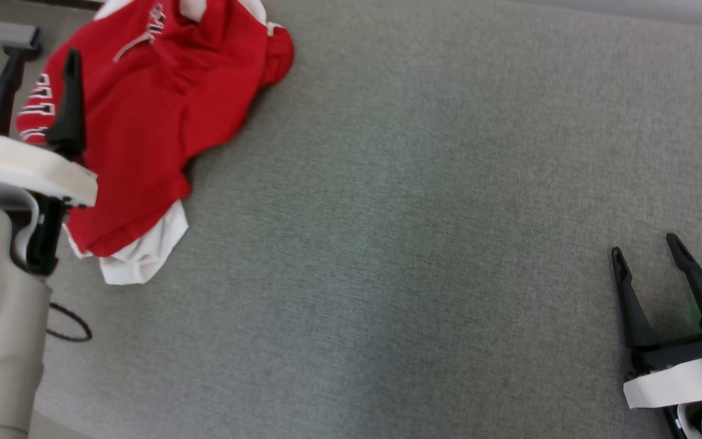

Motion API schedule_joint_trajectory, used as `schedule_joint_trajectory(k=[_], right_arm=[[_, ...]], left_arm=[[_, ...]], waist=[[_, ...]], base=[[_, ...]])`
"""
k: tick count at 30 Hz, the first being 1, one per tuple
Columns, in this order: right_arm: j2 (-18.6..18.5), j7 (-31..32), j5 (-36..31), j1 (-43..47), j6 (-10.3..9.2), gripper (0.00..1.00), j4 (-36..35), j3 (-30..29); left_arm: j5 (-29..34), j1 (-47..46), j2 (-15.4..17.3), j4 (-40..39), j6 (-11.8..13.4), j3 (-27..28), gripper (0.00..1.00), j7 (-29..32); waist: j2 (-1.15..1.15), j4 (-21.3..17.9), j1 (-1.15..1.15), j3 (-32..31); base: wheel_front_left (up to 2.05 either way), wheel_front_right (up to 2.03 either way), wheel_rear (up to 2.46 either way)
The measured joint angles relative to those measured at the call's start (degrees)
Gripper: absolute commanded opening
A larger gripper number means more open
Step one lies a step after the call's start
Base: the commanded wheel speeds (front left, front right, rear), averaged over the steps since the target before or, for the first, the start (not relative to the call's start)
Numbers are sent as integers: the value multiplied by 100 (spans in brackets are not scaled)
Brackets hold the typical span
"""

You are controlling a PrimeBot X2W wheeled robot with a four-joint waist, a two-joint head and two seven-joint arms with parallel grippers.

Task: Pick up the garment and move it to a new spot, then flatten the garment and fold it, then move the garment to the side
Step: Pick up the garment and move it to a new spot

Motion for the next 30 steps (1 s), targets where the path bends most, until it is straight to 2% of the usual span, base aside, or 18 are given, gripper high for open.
schedule_joint_trajectory(k=[9,16,24,30], right_arm=[[-48,201,-115,37,4,100,-869,-24],[-46,328,-172,157,9,100,-1333,-171],[-10,389,-252,244,8,100,-1579,-203],[2,419,-252,253,1,100,-1575,-181]], left_arm=[[-787,-1098,33,1268,0,-469,100,67],[-1410,-1455,43,1425,0,-1009,100,136],[-1699,-1658,201,1930,0,-1737,100,700],[-1937,-1734,188,2090,0,-2173,100,1189]], waist=[[0,-322,0,643],[0,-476,0,906],[0,-523,-1,1023],[0,-594,-1,1005]], base=[[0,0,0],[0,0,0],[0,0,0],[0,0,0]])
